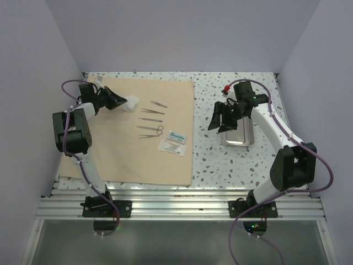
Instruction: Prepare the surgical pack
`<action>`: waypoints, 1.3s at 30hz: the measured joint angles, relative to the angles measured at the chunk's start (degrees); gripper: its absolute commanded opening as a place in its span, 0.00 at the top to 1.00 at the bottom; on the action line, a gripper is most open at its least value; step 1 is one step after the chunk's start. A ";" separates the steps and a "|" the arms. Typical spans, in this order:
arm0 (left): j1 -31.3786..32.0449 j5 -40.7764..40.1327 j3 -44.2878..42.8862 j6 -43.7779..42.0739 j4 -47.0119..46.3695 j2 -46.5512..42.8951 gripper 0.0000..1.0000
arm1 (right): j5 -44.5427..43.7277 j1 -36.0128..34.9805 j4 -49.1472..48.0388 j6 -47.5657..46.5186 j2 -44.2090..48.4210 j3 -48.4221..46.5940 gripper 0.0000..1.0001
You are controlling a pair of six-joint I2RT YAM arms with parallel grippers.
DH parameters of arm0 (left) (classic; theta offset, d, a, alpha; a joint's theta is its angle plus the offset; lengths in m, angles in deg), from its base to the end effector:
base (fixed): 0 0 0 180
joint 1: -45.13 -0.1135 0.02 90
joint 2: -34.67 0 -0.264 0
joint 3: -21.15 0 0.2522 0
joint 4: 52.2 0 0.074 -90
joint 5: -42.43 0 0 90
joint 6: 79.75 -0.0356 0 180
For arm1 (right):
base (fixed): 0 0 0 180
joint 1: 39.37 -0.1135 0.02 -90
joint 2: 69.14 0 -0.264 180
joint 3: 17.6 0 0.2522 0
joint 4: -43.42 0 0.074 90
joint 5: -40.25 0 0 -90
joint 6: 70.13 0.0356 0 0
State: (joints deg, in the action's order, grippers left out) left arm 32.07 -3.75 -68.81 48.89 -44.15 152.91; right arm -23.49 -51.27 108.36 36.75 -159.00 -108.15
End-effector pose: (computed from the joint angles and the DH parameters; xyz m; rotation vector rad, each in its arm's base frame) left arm 0.4413 0.0771 0.1675 -0.5463 2.1358 -1.0893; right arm 0.3075 0.0809 0.2851 -0.0267 2.7234 0.7690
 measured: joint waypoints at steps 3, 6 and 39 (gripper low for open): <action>0.00 0.66 -0.50 2.45 -1.64 2.03 1.00 | -0.02 0.00 0.00 0.00 -0.09 -0.02 0.39; 0.00 1.01 -0.50 4.39 -2.73 3.32 1.00 | -0.02 0.00 -0.02 0.04 -0.44 -0.11 0.39; -0.07 0.44 -0.50 11.13 -7.85 6.86 1.00 | 0.02 0.00 -0.15 0.00 -2.78 -1.36 0.39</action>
State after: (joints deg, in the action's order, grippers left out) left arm 32.01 -3.32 -69.32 60.01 -52.00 159.77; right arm -23.47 -51.27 108.21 36.75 -161.78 -109.51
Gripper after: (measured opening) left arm 0.008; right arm 0.608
